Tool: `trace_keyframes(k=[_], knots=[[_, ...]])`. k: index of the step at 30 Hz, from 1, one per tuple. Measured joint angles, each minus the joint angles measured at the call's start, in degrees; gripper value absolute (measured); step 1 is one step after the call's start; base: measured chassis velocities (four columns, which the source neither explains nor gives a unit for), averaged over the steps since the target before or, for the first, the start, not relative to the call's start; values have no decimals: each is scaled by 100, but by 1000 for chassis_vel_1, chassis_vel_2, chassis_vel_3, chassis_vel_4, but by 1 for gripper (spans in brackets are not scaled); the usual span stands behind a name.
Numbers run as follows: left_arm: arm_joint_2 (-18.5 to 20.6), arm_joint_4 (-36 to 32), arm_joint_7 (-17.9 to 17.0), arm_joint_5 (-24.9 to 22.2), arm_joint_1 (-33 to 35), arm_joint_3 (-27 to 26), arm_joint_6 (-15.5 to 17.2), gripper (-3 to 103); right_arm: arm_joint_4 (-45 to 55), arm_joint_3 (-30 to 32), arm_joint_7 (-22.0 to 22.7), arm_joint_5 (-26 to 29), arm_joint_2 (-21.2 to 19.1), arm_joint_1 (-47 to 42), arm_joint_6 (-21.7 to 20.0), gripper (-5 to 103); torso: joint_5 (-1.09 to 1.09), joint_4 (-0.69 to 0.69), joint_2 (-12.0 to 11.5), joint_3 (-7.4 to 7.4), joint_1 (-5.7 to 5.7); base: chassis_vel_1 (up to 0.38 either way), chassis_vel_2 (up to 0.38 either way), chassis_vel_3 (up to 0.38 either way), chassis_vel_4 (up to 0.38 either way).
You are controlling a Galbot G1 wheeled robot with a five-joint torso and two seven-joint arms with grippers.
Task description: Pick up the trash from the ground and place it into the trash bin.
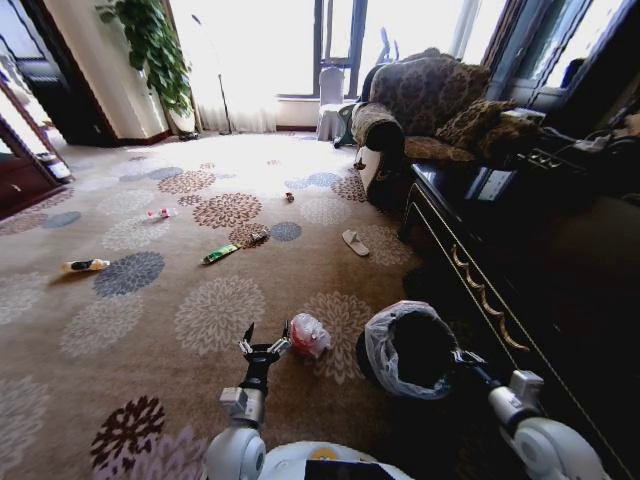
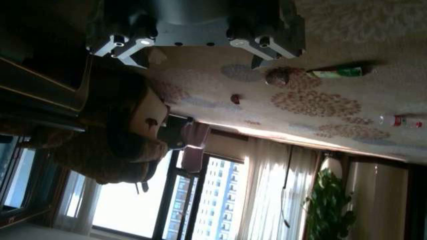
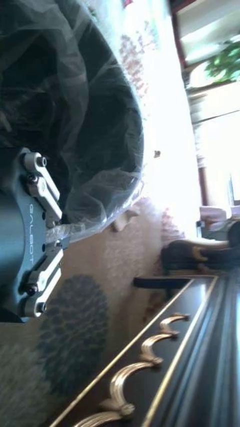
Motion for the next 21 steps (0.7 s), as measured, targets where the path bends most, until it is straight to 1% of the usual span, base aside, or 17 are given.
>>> trace_keyframes(k=[1, 3, 4, 6, 8, 9, 10, 12, 13, 15, 16, 17, 18, 20, 21], knots=[[0, 0, 0, 0, 0, 0, 0, 100, 0, 0, 0, 0, 0, 0, 0, 0, 0, 0, 0, 0, 0, 0, 0, 0, 0], [251, 238, 18, -33, -134, -71, 37, 100, 233, 5, -2, -68, 223, 22, 143, 0, 0, 1, 0, 0, 0, 0, 0, 0, 0], [251, 238, 18, -33, -134, -71, 37, 100, 233, 5, -2, -68, 223, 22, 143, 0, 0, 1, 0, 0, 0, 0, 0, 0, 0], [532, 510, 73, -59, -295, -109, 108, 100, 438, 54, -2, -235, 472, -32, 335, 0, -1, 0, 0, 0, 0, 0, 0, 0, 0], [694, 711, 139, -97, -417, -102, 171, 100, 558, 69, -2, -421, 642, -95, 495, 0, 1, 0, 1, 0, 0, 0, 0, 0, 0], [694, 711, 139, -97, -417, -102, 171, 100, 558, 69, -2, -421, 642, -95, 495, 0, 1, 0, 1, 0, 0, 0, 0, 0, 0], [826, 939, 198, -136, -569, -78, 219, 100, 650, 70, -1, -571, 773, -137, 611, 0, 1, -2, 1, 0, 0, 0, 0, 0, 0], [987, 1379, 312, -284, -879, -27, 289, 100, 774, 32, 1, -715, 931, -177, 711, 0, -1, -2, 1, -1, 0, 0, 0, 0, 0], [987, 1379, 312, -284, -879, -27, 289, 100, 774, 32, 1, -715, 931, -177, 711, 0, -1, -2, 1, -1, 0, 0, 0, 0, 0], [1104, 1893, 445, -775, -1262, 72, 496, 100, 829, -93, -4, -868, 1032, -194, 757, 0, 0, -2, 1, -1, 0, 0, 0, 0, 0], [1123, 2037, 468, -918, -1353, 107, 557, 100, 826, -122, -4, -900, 1033, -189, 760, 0, 0, -1, 1, 0, 0, 0, 0, 0, 0], [1123, 2037, 468, -918, -1353, 107, 557, 100, 826, -122, -4, -900, 1033, -189, 760, 0, 0, -1, 1, 0, 0, 0, 0, 0, 0], [1139, 2321, 514, -1087, -1551, 177, 649, 100, 788, -175, -3, -957, 1021, -177, 762, 0, 1, 1, 0, 0, 0, 0, 0, 0, 0], [1139, 2641, 563, -1104, -1778, 277, 680, 100, 727, -197, -3, -975, 990, -166, 762, 0, 2, 0, 1, 0, 0, 0, 0, 0, 0], [1139, 2641, 563, -1104, -1778, 277, 680, 100, 727, -197, -3, -975, 990, -166, 762, 0, 2, 0, 1, 0, 0, 0, 0, 0, 0]])
